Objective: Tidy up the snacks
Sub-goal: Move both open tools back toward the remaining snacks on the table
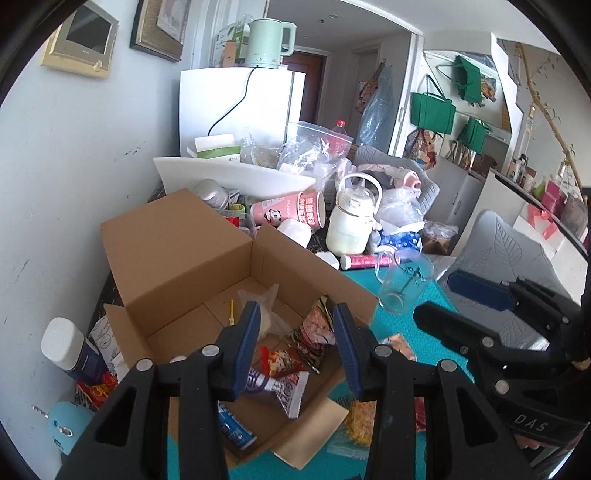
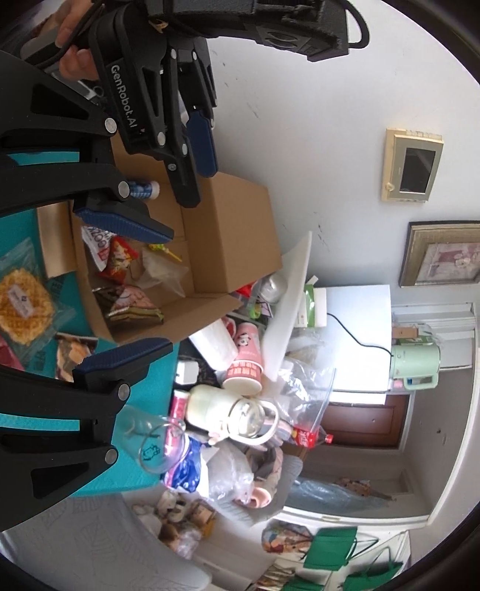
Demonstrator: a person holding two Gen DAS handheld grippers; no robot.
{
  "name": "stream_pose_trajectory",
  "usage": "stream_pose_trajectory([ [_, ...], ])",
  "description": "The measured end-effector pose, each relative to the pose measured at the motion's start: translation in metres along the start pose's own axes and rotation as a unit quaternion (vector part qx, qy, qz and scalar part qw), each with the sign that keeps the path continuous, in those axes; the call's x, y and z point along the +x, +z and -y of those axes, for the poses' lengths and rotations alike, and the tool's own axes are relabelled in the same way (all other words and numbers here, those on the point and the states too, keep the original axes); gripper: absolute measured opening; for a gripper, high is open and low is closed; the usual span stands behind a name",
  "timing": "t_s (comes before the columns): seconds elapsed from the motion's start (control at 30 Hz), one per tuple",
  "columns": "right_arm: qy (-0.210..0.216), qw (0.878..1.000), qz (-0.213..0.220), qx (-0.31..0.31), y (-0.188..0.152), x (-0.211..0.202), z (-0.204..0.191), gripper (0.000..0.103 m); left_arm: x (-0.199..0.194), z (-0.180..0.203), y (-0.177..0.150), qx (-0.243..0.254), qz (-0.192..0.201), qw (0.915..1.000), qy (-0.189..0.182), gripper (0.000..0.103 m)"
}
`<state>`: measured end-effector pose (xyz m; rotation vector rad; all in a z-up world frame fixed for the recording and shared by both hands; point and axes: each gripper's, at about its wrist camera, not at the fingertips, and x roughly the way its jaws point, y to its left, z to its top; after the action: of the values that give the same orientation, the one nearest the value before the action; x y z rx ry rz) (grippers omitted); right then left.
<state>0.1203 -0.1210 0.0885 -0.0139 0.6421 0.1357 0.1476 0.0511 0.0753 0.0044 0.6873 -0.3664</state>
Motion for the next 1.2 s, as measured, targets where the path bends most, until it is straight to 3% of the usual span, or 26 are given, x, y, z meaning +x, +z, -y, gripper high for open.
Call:
stream_pose_trajectory([
  [0.4,0.0,1.0,-0.014,0.009,-0.039,-0.025,-0.005,0.055,-0.02,0.021,-0.04,0.053,-0.02,0.9984,-0.002,0.04],
  [0.93,0.046,0.996,-0.072,0.032,-0.112,-0.01,-0.011,0.055,-0.013,0.019,-0.104,0.048,-0.057,0.997,-0.022,0.04],
  [1.2,0.066,0.989,-0.113,0.065,-0.152,0.011,-0.008,0.055,0.014,0.005,-0.137,0.011,-0.093,0.9947,-0.042,0.04],
])
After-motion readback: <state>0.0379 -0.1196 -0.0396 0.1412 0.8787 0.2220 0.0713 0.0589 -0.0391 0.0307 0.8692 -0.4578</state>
